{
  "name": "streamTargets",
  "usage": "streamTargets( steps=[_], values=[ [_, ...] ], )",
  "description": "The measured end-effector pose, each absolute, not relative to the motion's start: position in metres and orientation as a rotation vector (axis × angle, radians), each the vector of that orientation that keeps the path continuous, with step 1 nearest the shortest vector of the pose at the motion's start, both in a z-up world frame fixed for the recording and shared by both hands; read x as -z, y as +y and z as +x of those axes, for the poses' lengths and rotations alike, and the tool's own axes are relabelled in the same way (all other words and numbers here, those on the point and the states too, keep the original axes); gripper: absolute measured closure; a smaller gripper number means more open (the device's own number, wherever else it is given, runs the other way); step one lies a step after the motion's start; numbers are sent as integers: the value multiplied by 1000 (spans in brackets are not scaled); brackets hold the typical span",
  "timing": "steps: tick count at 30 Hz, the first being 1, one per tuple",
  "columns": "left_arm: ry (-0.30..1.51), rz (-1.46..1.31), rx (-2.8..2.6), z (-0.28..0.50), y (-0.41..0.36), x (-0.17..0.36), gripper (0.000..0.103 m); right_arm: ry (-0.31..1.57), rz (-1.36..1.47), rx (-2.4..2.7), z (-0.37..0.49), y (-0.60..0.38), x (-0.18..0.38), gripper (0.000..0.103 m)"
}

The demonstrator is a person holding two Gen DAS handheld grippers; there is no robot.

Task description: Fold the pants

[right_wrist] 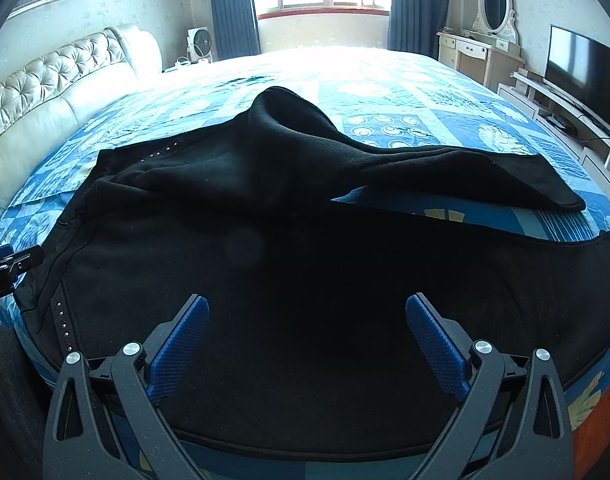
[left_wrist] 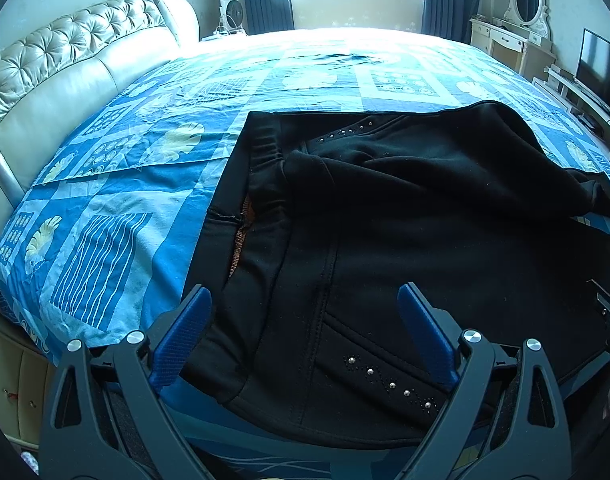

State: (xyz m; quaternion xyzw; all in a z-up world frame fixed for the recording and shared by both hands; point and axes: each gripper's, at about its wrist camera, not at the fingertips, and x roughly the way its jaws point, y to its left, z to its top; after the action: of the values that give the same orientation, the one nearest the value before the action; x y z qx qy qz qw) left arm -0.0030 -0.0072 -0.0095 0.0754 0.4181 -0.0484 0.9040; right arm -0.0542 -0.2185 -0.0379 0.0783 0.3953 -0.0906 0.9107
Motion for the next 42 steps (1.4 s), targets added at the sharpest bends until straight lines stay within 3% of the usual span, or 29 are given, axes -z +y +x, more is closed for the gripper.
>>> streamTargets(
  steps=[31,37,42],
  values=[
    [870,142,118,9,3,7,9,841,272,28,-38,-232,22,5],
    [912,87,137,44,29,6,9,767,314,-31,3,-264,-14,5],
    [988,-6,132,92,67,11,9,777,183,-12,70,-286,-28,5]
  ],
)
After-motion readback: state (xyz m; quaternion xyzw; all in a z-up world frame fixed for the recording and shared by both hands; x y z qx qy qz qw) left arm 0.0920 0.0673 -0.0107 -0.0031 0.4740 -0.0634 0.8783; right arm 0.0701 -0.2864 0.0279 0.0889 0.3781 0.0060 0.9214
